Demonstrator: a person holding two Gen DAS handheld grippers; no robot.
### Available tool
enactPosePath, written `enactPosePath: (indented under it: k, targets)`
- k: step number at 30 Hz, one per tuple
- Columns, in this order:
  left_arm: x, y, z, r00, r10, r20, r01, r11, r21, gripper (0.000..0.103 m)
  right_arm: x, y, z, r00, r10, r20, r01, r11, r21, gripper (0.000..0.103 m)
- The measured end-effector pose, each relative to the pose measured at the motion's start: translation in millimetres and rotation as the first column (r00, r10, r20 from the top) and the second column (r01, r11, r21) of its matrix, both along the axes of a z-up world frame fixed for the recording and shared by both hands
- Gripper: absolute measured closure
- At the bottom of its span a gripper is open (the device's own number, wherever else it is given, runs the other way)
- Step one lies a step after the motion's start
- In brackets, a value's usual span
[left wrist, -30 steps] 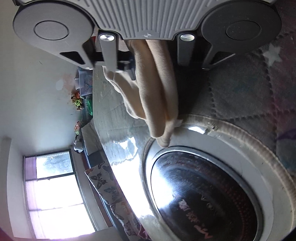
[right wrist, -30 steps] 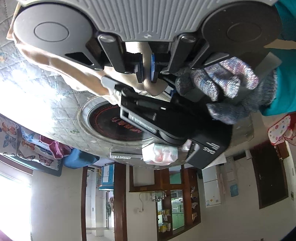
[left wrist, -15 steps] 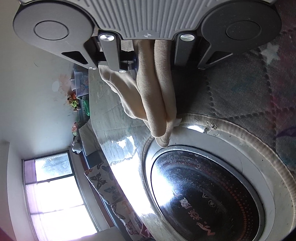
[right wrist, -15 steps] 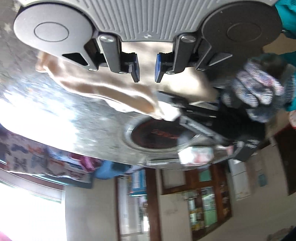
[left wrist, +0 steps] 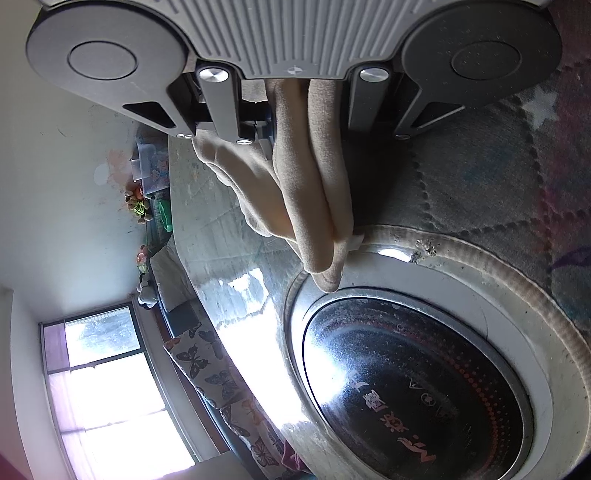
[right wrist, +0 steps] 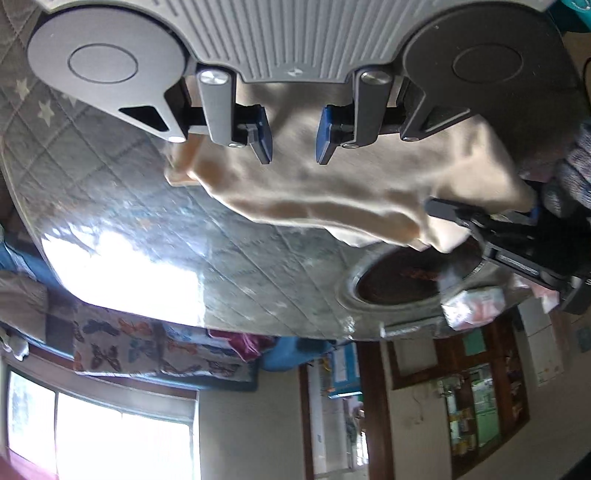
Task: Fold clothes
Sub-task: 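Lift the bundle with both grippers and carry it across the table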
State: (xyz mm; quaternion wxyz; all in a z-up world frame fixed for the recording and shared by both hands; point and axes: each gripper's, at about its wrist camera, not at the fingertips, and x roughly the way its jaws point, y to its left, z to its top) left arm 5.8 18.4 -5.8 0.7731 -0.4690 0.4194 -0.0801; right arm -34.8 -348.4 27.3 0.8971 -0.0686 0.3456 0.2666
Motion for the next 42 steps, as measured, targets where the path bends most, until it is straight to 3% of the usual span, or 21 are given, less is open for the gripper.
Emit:
enactPosePath:
  k: [15,26,34,42]
  targets:
    - [-1.6,-11.5,6.7,1.000,0.010,-0.007,-0.010,0.999,0.040,0.082,15.6,-21.4,0.0,0.999,-0.050,0.000,0.050,0.997,0.063,0.077]
    - [-3.9,-11.6,9.2,1.000,0.015,-0.007,-0.015,0.998,0.062,0.082,17.4,-17.4,-10.8,0.997,-0.058,0.044,0.059,0.998,-0.025,0.077]
    - [-4.3,-9.7,8.6,1.000,0.010,-0.006,-0.010,0.998,0.069,0.082,17.7,-22.6,-9.6,0.996,-0.076,0.050,0.077,0.997,-0.021,0.071]
    - [-3.5,-11.8,9.2,1.000,0.004,0.003,-0.004,0.997,0.076,0.082,20.7,-44.4,-4.1,0.992,-0.124,-0.013,0.125,0.989,0.075,0.058]
